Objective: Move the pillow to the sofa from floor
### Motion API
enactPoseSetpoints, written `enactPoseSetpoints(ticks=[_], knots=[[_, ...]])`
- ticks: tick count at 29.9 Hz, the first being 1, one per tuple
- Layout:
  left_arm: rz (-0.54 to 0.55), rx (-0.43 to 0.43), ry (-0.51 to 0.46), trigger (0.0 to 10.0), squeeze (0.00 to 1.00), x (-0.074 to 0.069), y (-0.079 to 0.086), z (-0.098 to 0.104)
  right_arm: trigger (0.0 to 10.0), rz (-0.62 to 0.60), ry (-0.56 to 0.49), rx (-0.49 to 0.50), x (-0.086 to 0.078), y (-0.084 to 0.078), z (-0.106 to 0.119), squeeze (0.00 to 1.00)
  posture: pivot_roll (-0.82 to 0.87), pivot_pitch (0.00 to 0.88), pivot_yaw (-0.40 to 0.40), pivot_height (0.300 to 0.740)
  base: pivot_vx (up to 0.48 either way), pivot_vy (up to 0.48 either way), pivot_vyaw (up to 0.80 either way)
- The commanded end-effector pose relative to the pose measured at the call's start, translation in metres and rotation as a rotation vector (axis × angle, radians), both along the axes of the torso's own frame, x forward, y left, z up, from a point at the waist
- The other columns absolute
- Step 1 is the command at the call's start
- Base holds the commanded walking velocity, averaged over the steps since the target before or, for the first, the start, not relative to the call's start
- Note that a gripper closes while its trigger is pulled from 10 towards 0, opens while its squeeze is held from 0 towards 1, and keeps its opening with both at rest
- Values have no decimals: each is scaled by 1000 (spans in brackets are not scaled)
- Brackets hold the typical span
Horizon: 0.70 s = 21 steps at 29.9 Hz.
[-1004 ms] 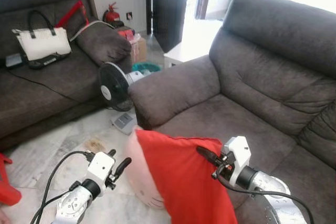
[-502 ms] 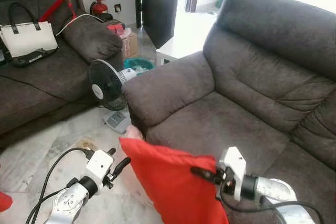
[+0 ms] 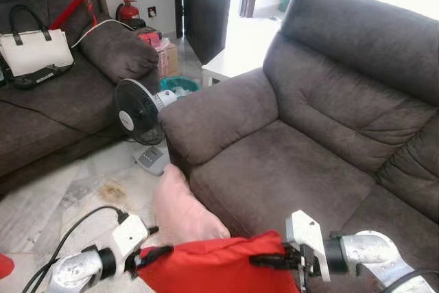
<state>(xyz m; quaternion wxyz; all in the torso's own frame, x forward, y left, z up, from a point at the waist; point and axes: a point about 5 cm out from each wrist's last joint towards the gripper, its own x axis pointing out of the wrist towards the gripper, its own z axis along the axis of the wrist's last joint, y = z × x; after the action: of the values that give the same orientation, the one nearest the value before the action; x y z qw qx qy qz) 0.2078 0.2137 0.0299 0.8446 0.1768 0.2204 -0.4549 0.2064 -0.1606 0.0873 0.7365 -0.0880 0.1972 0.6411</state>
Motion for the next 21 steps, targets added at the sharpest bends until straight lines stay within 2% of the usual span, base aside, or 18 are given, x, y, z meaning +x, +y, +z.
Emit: enactPoseSetpoints(ticks=[1, 5, 6, 7, 9, 11, 16, 21], knots=[[-70, 5, 37, 10000, 0, -4, -1, 3, 10000, 62, -84, 66, 2, 8, 24, 0, 126, 16, -71, 740, 0, 0, 0], [-162, 38, 122, 10000, 0, -14, 6, 6, 10000, 103, -77, 59, -2, 8, 28, 0, 125, 14, -71, 740, 0, 0, 0], [-213, 62, 179, 10000, 0, -21, 9, 8, 10000, 115, -73, 52, -3, 8, 28, 0, 126, 13, -71, 740, 0, 0, 0], [-225, 69, 193, 10000, 0, -22, 10, 8, 10000, 118, -72, 49, -3, 8, 29, 0, 126, 13, -71, 740, 0, 0, 0], [-317, 157, 253, 10000, 0, -32, 17, 9, 10000, 121, -72, 41, -3, 7, 29, 0, 125, 12, -74, 740, 0, 0, 0], [-342, 186, 269, 10000, 0, -34, 19, 10, 10000, 121, -71, 39, -3, 6, 29, 0, 126, 11, -75, 740, 0, 0, 0], [-374, 197, 248, 10000, 0, -29, 16, 26, 10000, 132, -60, 49, -5, 7, 30, 0, 128, 9, -77, 740, 0, 0, 0], [-447, 291, 182, 10000, 0, -23, 15, 34, 10000, 181, -38, 6, -11, 3, 24, 0, 133, 6, -79, 740, 0, 0, 0]])
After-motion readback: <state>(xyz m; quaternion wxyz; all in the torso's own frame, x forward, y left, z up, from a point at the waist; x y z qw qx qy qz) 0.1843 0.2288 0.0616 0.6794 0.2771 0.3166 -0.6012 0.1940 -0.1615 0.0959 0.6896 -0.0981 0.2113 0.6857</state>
